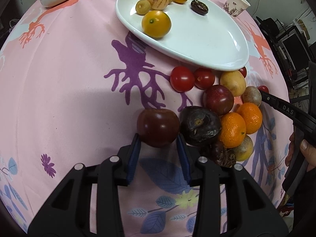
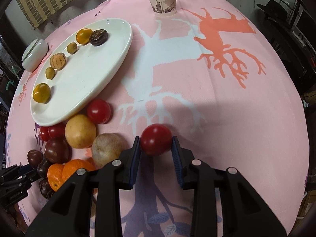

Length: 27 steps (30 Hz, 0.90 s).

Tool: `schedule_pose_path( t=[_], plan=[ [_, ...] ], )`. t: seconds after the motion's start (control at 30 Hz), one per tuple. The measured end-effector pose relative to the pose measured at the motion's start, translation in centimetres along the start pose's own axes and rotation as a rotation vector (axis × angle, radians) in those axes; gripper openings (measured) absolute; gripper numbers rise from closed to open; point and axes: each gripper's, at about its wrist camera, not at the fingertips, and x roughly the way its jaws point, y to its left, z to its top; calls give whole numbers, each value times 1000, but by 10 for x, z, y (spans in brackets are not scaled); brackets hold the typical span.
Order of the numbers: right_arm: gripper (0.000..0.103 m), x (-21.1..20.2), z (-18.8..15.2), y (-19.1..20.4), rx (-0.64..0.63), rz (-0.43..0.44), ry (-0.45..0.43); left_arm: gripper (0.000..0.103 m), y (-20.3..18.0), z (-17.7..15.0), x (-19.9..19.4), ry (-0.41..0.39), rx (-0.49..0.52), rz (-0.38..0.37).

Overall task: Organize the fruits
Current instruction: 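Grasp the lone red tomato with the right gripper while the left holds the dark tomato, then carry both tomatoes over the white plate and open both grippers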

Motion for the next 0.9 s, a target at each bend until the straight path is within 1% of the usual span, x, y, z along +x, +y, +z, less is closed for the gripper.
schedule_pose_path(
  t=[0.13,0.17,0.23,0.37,0.47,0.53,0.6,0.7,0.77,0.8,0.83,0.9],
  plan=[
    [32,2,4,7,-30,-18,-2,39,0,0,0,3,-4,-4],
    [30,1,3,8,-43,-30,-2,39,1,0,0,1,-4,-5],
    [29,-1,0,11,-71,-43,-7,37,2,-1,0,-3,-7,-9],
    [29,-16,-9,2,-34,6,-22,36,5,-1,-3,-15,-14,-20],
    [29,-22,-21,-4,-23,31,-8,37,5,1,-5,-20,-18,-16],
    [29,-24,-29,-6,-15,37,1,47,5,3,-5,-29,-23,2],
    [29,-26,-36,-7,-7,48,9,48,4,4,-5,-32,-21,17],
    [29,-32,-45,-5,-4,78,14,52,6,7,-4,-32,-25,26],
    [29,-36,-51,-1,-14,92,21,50,8,8,-3,-36,-22,16],
    [29,-37,-53,1,-19,95,21,47,8,9,-2,-38,-16,12],
    [29,-38,-56,2,-21,103,26,40,7,9,-2,-43,-3,-1],
    [29,-38,-59,5,-28,111,35,39,1,10,-2,-51,34,19]
  ],
)
